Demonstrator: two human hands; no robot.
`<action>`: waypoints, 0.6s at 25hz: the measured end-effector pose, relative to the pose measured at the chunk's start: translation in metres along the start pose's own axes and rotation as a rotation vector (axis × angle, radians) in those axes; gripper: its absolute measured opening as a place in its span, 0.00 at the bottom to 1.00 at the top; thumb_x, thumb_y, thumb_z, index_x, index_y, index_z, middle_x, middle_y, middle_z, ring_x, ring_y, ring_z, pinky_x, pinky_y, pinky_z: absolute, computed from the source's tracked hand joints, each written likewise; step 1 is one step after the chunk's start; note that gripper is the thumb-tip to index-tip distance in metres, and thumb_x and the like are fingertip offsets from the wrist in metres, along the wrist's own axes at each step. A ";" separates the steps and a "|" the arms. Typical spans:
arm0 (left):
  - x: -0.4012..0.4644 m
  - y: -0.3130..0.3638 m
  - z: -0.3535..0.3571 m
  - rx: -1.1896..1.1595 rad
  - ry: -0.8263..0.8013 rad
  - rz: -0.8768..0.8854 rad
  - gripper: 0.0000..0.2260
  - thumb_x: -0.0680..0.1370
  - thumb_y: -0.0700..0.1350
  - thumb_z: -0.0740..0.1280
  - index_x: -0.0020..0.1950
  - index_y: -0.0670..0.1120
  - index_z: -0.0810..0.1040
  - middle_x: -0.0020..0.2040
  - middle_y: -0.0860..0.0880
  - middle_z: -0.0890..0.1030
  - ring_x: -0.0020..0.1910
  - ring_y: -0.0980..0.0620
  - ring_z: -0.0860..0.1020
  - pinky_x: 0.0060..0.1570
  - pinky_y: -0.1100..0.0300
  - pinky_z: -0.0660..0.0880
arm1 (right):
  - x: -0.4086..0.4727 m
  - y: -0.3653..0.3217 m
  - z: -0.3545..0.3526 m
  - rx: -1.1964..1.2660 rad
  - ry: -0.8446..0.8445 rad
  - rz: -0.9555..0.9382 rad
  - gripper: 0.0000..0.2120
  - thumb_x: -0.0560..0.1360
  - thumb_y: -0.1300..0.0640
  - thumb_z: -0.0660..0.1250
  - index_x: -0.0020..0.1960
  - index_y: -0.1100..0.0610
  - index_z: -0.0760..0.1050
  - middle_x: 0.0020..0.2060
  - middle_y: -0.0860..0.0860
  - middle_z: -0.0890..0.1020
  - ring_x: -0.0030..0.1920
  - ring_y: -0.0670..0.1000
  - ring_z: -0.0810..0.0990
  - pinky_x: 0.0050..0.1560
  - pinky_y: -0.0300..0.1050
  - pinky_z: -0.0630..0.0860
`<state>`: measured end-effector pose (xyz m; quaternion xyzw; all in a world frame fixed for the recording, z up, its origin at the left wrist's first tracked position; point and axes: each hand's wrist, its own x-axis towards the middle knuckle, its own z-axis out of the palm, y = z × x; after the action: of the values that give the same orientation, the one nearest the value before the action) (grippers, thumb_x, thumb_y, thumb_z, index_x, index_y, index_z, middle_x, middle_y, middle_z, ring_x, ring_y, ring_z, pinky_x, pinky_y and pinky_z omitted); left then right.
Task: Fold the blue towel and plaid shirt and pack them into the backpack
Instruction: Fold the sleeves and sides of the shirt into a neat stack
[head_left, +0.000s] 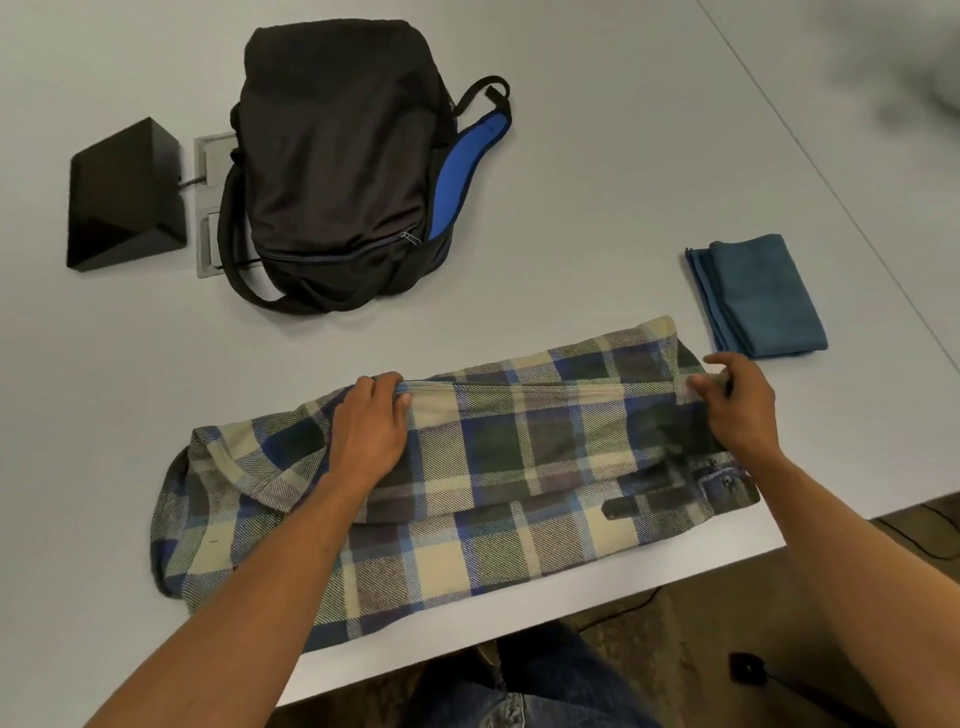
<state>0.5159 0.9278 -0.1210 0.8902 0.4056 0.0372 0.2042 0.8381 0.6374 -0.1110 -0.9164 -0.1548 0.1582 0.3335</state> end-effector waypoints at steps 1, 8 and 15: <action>0.001 0.000 0.000 0.024 0.003 -0.001 0.15 0.83 0.50 0.58 0.67 0.46 0.72 0.58 0.41 0.76 0.53 0.44 0.76 0.51 0.51 0.74 | 0.006 -0.003 -0.001 -0.008 -0.011 -0.012 0.16 0.80 0.52 0.65 0.66 0.56 0.71 0.60 0.56 0.75 0.53 0.51 0.73 0.53 0.47 0.74; 0.009 -0.002 0.008 0.150 -0.055 -0.043 0.20 0.84 0.52 0.53 0.75 0.49 0.63 0.58 0.40 0.73 0.51 0.44 0.75 0.49 0.50 0.76 | 0.039 -0.014 0.007 -0.085 -0.030 -0.126 0.13 0.81 0.55 0.64 0.64 0.58 0.73 0.60 0.57 0.73 0.52 0.50 0.72 0.54 0.48 0.74; 0.009 -0.013 0.014 0.089 0.069 -0.015 0.17 0.83 0.44 0.60 0.71 0.42 0.68 0.51 0.38 0.75 0.40 0.41 0.76 0.39 0.47 0.76 | 0.058 -0.020 0.023 -0.080 -0.071 -0.131 0.12 0.81 0.56 0.63 0.62 0.60 0.74 0.60 0.56 0.70 0.56 0.52 0.73 0.56 0.43 0.67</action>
<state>0.5159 0.9375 -0.1399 0.8935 0.4203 0.0482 0.1507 0.8777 0.6882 -0.1254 -0.9107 -0.2323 0.1623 0.3004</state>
